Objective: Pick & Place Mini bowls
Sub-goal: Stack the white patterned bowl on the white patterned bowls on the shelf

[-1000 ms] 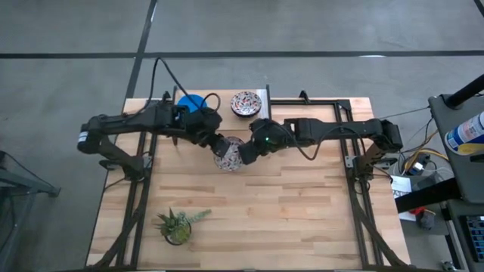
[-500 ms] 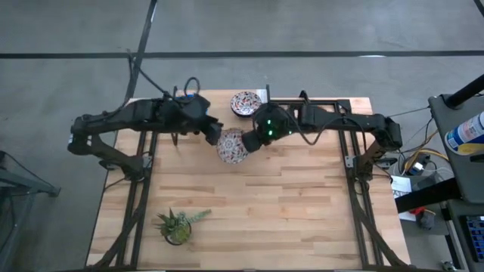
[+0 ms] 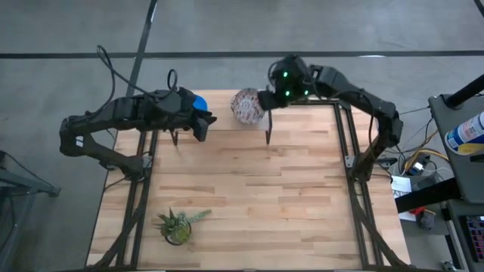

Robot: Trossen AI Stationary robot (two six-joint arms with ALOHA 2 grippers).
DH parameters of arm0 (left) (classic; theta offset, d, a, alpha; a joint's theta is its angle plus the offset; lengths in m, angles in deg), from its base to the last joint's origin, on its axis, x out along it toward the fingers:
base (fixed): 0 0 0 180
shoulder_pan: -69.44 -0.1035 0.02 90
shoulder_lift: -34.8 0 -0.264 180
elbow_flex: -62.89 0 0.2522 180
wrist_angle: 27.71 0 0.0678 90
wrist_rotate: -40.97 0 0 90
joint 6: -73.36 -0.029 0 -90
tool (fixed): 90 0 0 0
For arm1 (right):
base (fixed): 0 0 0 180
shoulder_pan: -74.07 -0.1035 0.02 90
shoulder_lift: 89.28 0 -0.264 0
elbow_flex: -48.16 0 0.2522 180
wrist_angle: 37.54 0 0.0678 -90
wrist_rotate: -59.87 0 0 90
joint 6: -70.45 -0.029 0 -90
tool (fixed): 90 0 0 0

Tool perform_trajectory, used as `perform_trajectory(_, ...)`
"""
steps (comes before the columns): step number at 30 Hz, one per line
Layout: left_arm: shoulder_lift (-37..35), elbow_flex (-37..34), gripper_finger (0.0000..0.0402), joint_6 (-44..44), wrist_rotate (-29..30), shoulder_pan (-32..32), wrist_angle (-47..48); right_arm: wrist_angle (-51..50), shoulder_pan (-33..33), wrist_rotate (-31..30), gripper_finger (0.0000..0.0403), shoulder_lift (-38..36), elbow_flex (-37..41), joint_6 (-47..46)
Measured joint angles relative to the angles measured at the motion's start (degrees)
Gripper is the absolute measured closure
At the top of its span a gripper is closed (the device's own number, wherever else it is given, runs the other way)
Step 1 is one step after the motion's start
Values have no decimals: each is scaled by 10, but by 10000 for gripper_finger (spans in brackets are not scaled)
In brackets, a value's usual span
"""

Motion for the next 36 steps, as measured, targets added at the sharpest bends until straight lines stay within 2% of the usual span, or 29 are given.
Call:
perform_trajectory(8, 5, 0, 266, 0, -4, 0, -3, -6, 91, 53, 395, 9, -12, 5)
perform_trajectory(13, 5, -1, 266, -4, -13, 0, -3, -10, 104, 89, 395, 51, -34, 5)
perform_trajectory(17, 5, -1, 266, -8, -15, 0, -3, -60, 110, 120, 394, 100, -95, 10)
perform_trajectory(26, 5, -1, 266, -12, -37, 0, -2, -216, 120, 123, 394, 236, -278, 51)
perform_trajectory(29, 5, -1, 266, -12, -39, 1, 0, -200, 123, 139, 394, 240, -252, 47)
perform_trajectory(36, 5, -1, 266, -11, -66, 6, 46, -202, 121, 130, 394, 242, -230, 53)
